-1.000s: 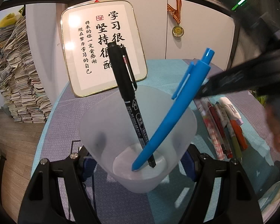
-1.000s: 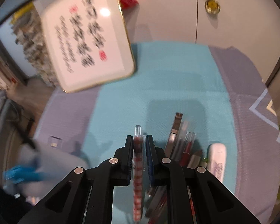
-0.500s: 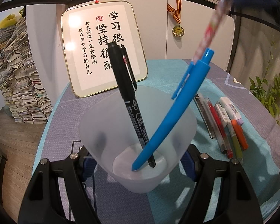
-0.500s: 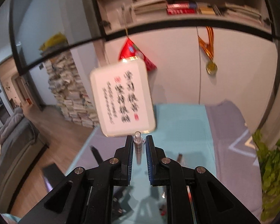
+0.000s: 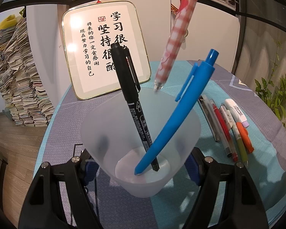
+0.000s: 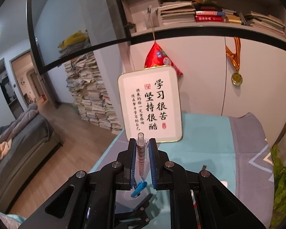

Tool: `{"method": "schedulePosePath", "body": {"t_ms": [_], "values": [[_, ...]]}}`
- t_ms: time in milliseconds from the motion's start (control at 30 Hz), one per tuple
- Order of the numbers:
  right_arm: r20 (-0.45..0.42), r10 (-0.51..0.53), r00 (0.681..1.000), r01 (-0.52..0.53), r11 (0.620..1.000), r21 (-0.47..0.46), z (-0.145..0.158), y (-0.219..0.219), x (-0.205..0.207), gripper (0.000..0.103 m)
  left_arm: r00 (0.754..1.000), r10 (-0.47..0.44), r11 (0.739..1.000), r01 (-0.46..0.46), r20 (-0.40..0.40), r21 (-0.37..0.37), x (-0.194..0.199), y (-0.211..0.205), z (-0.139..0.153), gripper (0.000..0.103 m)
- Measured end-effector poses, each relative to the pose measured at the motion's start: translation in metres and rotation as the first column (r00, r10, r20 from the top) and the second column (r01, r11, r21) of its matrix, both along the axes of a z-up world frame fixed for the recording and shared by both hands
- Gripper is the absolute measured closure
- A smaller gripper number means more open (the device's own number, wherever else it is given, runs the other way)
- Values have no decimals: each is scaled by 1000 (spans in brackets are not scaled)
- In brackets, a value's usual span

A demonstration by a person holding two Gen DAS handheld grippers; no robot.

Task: Organize stationery
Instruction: 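Lower the pink checkered pen into the cup and release it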

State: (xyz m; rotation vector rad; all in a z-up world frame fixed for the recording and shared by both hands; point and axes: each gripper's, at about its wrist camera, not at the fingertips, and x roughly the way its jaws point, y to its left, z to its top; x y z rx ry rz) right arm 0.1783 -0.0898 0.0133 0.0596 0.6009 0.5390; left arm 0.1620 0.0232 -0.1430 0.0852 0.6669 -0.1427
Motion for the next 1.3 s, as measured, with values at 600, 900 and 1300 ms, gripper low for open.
{"method": "schedulePosePath", "body": {"t_ms": [600,900,1300], "values": [[-19,31,999,-31,999,24,-3,2,-5,89,1000,0,1000,0,0,0,0,0,0,29],[-69,44,997,-44,999,-6,-19,8,2,89,1000,0,1000,0,0,0,0,0,0,29],[-138,54,989,-59,998,-31,-37,15,10,89,1000,0,1000,0,0,0,0,0,0,29]]}}
